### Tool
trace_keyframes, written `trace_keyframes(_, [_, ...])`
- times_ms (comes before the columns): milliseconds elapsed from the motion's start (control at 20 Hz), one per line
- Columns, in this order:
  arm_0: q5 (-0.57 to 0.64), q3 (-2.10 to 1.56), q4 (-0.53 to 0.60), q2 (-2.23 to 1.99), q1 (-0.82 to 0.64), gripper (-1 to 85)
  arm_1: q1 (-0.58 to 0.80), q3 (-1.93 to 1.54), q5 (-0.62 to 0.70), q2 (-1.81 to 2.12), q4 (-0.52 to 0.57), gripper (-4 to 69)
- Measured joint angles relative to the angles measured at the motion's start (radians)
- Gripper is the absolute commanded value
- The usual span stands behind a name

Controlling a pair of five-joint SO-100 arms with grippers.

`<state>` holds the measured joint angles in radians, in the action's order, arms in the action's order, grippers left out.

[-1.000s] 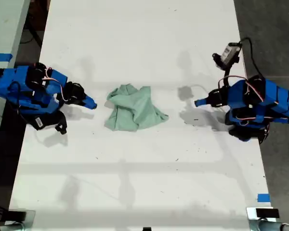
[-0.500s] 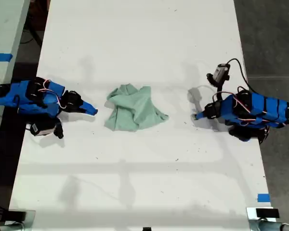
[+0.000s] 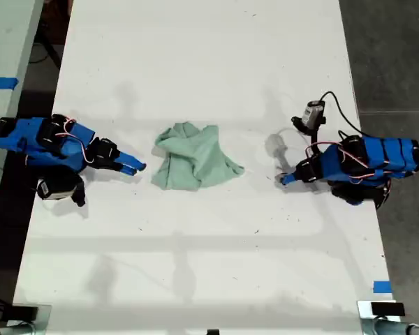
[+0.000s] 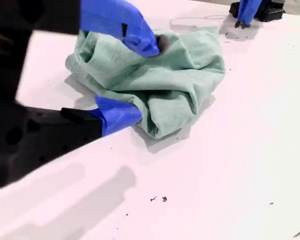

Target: Fold t shirt

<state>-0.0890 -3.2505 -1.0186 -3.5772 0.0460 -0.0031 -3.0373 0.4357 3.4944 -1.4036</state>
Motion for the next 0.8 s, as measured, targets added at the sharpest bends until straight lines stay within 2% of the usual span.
trace_keyframes(200, [0.230,0.000,0.000,0.000,-0.009,17.5,-0.160,0.000,-0.002,0.000,0.000,5.2])
trace_keyframes(300, [0.322,0.000,0.000,0.000,-0.009,17.3,-0.215,0.000,-0.110,0.000,0.000,5.6])
trace_keyframes(350, [0.336,0.000,0.000,0.000,-0.009,17.3,-0.207,0.000,-0.167,0.000,0.000,5.6])
trace_keyframes(400, [0.339,0.000,0.000,0.000,-0.009,17.2,-0.204,0.000,-0.170,0.000,0.000,5.6])
trace_keyframes(500, [0.344,0.000,0.000,0.000,-0.009,17.1,-0.173,-0.002,-0.072,0.000,0.000,5.6])
trace_keyframes(650, [0.344,0.000,0.000,0.000,-0.009,16.8,-0.117,-0.002,0.282,0.000,0.000,4.6])
trace_keyframes(700, [0.344,0.000,0.000,0.000,-0.009,16.5,-0.106,-0.002,0.351,0.000,0.000,4.6])
trace_keyframes(800, [0.344,0.000,0.000,0.000,-0.006,14.8,-0.098,-0.002,0.383,0.000,0.000,4.5])
